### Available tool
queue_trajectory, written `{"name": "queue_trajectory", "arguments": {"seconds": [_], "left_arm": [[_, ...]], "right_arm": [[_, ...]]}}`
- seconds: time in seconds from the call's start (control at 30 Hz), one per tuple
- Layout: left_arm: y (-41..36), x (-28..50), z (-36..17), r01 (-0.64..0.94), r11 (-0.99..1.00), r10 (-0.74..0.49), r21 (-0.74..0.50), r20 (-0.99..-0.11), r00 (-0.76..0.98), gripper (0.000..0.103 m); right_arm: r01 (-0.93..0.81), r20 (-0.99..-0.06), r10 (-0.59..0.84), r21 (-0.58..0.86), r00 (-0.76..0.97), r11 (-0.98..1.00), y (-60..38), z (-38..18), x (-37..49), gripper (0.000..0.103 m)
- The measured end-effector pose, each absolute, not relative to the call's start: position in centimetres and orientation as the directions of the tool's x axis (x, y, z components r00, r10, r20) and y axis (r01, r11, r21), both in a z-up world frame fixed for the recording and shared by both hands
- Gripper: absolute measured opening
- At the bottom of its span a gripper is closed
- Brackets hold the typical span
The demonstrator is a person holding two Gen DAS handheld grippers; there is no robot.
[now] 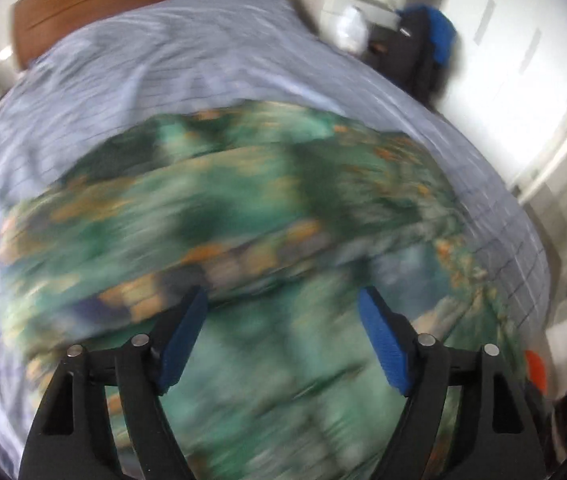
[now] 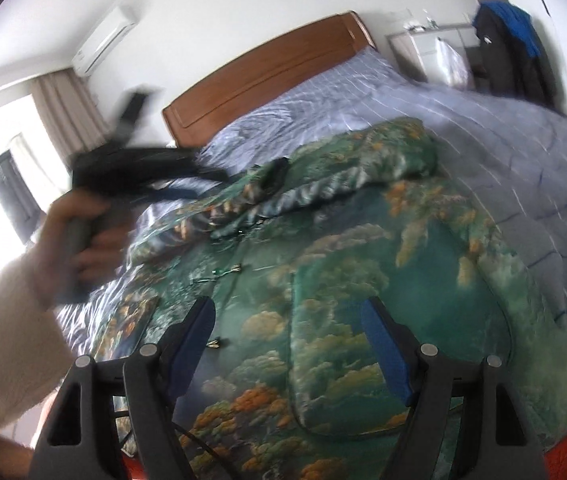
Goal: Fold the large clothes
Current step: 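Fold the held sleeve across the jacket body with the left tool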
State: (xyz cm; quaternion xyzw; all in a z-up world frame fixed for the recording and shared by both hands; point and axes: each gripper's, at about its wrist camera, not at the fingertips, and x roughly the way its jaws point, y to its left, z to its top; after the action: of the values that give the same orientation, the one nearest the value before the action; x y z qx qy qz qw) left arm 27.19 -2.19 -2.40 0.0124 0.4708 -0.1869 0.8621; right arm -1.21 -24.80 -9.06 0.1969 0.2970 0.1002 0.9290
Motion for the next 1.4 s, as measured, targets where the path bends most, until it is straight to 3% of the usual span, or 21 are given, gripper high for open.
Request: {"name": "queue_trajectory", "arguments": {"seconds": [0.13, 0.27, 0.47, 0.6, 0.7, 0.83, 0.87, 0.9, 0.93, 0.97, 1.03, 1.1, 1.17, 1.27, 1.4], "left_arm": [[9.1, 25.5, -3.6, 0.141, 0.986, -0.157, -0.094, -0.815, 0.557, 0.084], [15.1, 24.7, -7.0, 0.044, 0.998, -0.069, -0.054, -0.844, 0.532, 0.084], [12.9, 26.9, -10.5, 0.058, 0.998, -0.029, 0.003, -0.844, 0.536, 0.084], [12.9, 29.0, -11.2, -0.059, 0.998, 0.020, -0.015, -0.828, 0.561, 0.082], [13.6, 29.3, -11.2, -0.116, 0.991, 0.008, -0.071, -0.822, 0.569, 0.082], [14.4, 29.8, -12.0, -0.141, 0.989, 0.035, -0.054, -0.828, 0.560, 0.082], [14.9, 29.9, -12.2, -0.160, 0.986, 0.046, -0.052, -0.832, 0.553, 0.080], [15.6, 30.0, -12.4, -0.191, 0.980, 0.055, -0.061, -0.835, 0.547, 0.071], [16.4, 30.3, -12.6, -0.223, 0.972, 0.057, -0.076, -0.841, 0.537, 0.063], [17.4, 30.4, -12.9, -0.256, 0.961, 0.050, -0.101, -0.851, 0.523, 0.051], [19.0, 30.8, -13.9, -0.299, 0.937, -0.001, -0.179, -0.860, 0.511, 0.050], [18.9, 31.0, -14.3, -0.291, 0.943, 0.009, -0.162, -0.861, 0.509, 0.048], [18.4, 30.9, -14.5, -0.299, 0.945, 0.039, -0.134, -0.861, 0.507, 0.048], [19.1, 30.6, -14.4, -0.315, 0.935, 0.022, -0.160, -0.864, 0.504, 0.049], [20.0, 28.5, -13.3, -0.320, 0.939, 0.054, -0.128, -0.863, 0.503, 0.063]], "right_arm": [[-0.062, -0.529, 0.321, 0.449, 0.785, 0.891, -24.8, -9.3, -0.5, 0.075], [-0.084, -0.527, 0.372, 0.490, 0.764, 0.868, -24.4, -8.5, 0.9, 0.075], [-0.168, -0.530, 0.422, 0.460, 0.736, 0.872, -22.1, -6.2, 3.8, 0.075], [-0.200, -0.523, 0.549, 0.580, 0.652, 0.790, -22.0, -4.2, 10.6, 0.075], [-0.151, -0.567, 0.571, 0.618, 0.594, 0.771, -21.8, -4.2, 17.4, 0.075], [-0.078, -0.645, 0.582, 0.635, 0.495, 0.769, -19.9, -7.2, 24.9, 0.075], [-0.035, -0.686, 0.563, 0.620, 0.460, 0.784, -19.4, -8.7, 26.4, 0.064], [-0.018, -0.704, 0.557, 0.613, 0.441, 0.790, -19.0, -9.6, 27.1, 0.025], [-0.016, -0.735, 0.532, 0.580, 0.419, 0.814, -18.4, -10.5, 27.8, 0.017], [-0.028, -0.748, 0.510, 0.552, 0.426, 0.833, -18.0, -10.5, 27.8, 0.017], [-0.065, -0.729, 0.461, 0.501, 0.506, 0.863, -17.3, -8.8, 26.5, 0.016], [-0.061, -0.728, 0.420, 0.464, 0.542, 0.884, -16.9, -8.1, 25.7, 0.015], [-0.019, -0.784, 0.358, 0.406, 0.507, 0.914, -16.4, -9.9, 26.3, 0.015], [0.026, -0.825, 0.309, 0.363, 0.473, 0.931, -16.4, -12.5, 27.2, 0.014], [0.032, -0.820, 0.307, 0.367, 0.484, 0.930, -16.4, -12.2, 26.8, 0.018]]}}
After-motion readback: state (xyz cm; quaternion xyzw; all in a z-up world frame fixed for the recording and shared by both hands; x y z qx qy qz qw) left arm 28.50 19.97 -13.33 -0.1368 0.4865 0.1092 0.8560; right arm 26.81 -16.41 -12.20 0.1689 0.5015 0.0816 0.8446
